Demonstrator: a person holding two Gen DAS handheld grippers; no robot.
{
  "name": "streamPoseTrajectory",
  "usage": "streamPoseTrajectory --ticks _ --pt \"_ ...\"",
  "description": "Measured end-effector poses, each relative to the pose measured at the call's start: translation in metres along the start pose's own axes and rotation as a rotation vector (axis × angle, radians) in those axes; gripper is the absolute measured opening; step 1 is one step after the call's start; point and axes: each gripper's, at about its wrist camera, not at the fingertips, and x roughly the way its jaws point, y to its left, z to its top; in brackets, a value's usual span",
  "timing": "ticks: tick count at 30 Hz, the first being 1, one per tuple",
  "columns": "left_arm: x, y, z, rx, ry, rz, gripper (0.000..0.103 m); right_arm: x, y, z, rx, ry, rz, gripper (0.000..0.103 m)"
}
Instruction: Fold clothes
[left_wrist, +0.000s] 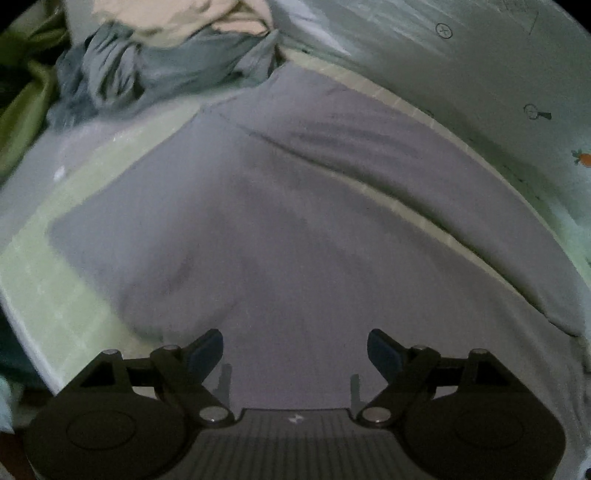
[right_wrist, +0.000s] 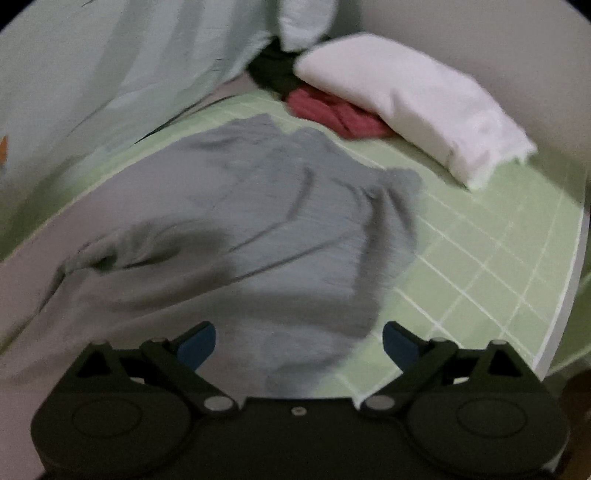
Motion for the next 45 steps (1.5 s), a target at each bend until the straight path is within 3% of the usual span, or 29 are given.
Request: streamPoseTrajectory --ticks 8,14,18,25,31,37,39,40,41,42,43,44,45 --pt "-0.01 0.01 -0.043 -0.12 0.034 -0.025 0.086 0.017 -0.036 0.016 0.125 0.062 0.167 0.098" --pt "-0.008 0.035 -0.056 -0.264 0.025 -0.056 0.086 0.023 -0.045 0.021 0.141 0.091 0.198 0.098" --pt "-0.002 0.05 -0.048 -0.314 -0.003 -0.03 0.086 0.026 -0.051 0.023 0.147 0.095 0.203 0.098" --pt "0.013 0.088 -0.016 -0.383 -0.065 0.015 0.086 0.03 -0.046 0.029 0.123 0.086 0.152 0.098" --pt "0.029 0.112 0.022 -0.343 -0.118 0.117 0.086 0.037 -0.035 0.034 0.118 0.048 0.06 0.099" --pt "0.037 0.138 0.043 -0.365 -0.153 0.206 0.084 0.047 -0.02 0.037 0.083 0.0 -0.053 0.097" --pt "0.04 0.141 0.047 -0.365 -0.168 0.246 0.077 0.048 -0.015 0.036 0.065 -0.018 -0.089 0.086" --pt "0.04 0.143 0.048 -0.361 -0.177 0.268 0.061 0.048 -0.011 0.036 0.039 -0.026 -0.11 0.079" --pt "0.041 0.142 0.05 -0.343 -0.183 0.301 0.052 0.048 -0.007 0.036 0.009 -0.034 -0.131 0.061" --pt "0.04 0.142 0.051 -0.321 -0.182 0.321 0.032 0.048 -0.003 0.036 -0.02 -0.041 -0.153 0.035" --pt "0.039 0.142 0.053 -0.298 -0.181 0.34 0.005 0.048 -0.001 0.036 -0.045 -0.042 -0.158 0.022" --pt "0.039 0.144 0.054 -0.297 -0.178 0.321 0.002 0.047 0.001 0.037 -0.068 -0.042 -0.16 0.004" --pt "0.038 0.147 0.056 -0.316 -0.175 0.294 0.002 0.046 0.001 0.038 -0.073 -0.039 -0.156 0.004"
